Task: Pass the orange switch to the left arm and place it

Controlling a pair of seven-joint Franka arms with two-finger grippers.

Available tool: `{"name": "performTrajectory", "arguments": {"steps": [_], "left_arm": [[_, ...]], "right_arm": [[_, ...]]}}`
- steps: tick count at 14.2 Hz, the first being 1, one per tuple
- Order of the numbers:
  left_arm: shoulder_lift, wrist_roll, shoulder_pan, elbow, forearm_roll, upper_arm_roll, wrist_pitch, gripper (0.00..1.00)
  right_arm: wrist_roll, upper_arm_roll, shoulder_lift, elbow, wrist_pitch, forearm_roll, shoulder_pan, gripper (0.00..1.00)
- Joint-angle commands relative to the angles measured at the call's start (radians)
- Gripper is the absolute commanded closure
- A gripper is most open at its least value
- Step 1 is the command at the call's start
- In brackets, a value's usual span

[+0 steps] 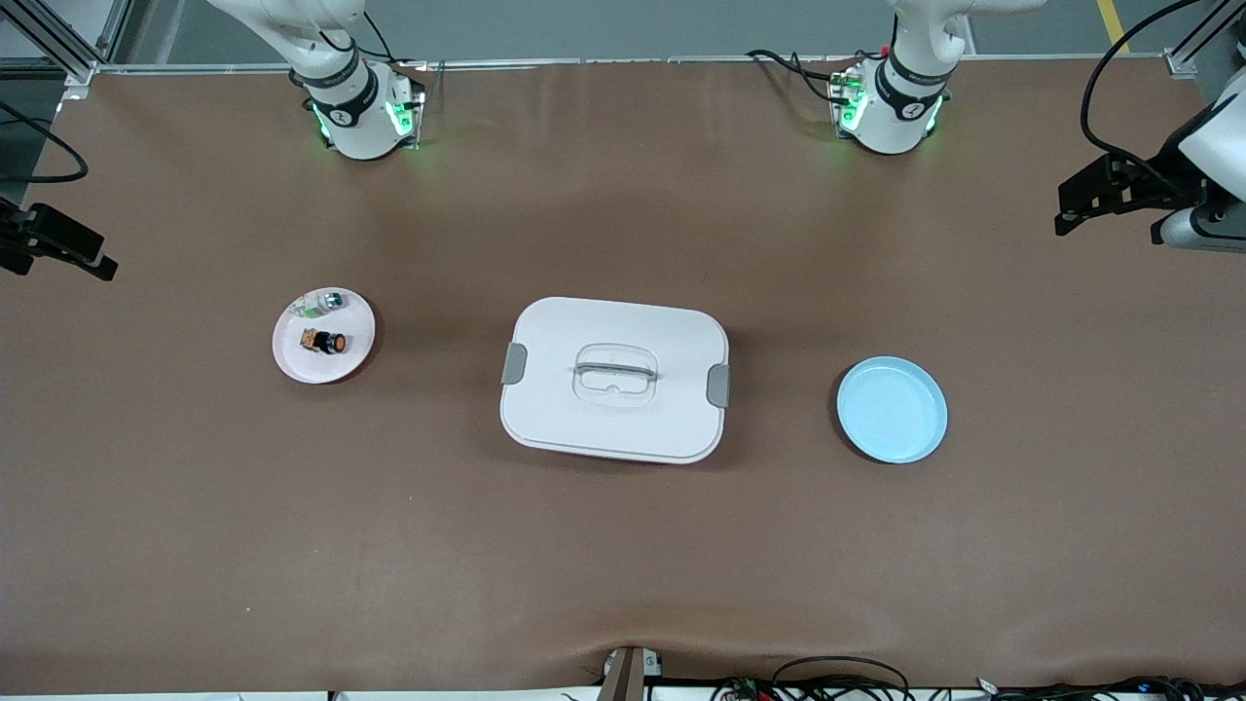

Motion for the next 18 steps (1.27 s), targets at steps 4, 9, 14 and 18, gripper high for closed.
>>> {"name": "performTrajectory", "arguments": {"steps": [4, 9, 14, 18], "left_arm": [[0.0, -0.016, -0.002, 0.012, 0.001, 0.0, -0.004, 0.0], [0.022, -0.016, -0.008, 0.033, 0.007, -0.003, -0.009, 0.0], [0.031, 0.001, -0.017, 0.033, -0.001, -0.018, -0.007, 0.0], [0.045, 0.003, -0.022, 0.032, 0.004, -0.027, -0.007, 0.0]], "right_arm": [[0.001, 0.01, 0.018, 0.029, -0.008, -0.005, -0.007, 0.0], [0.001, 0.01, 0.018, 0.029, -0.01, -0.006, -0.007, 0.0], [0.001, 0.01, 0.018, 0.031, -0.008, -0.006, -0.008, 0.0], [0.001, 0.01, 0.02, 0.043, -0.008, -0.006, -0.01, 0.0]]}}
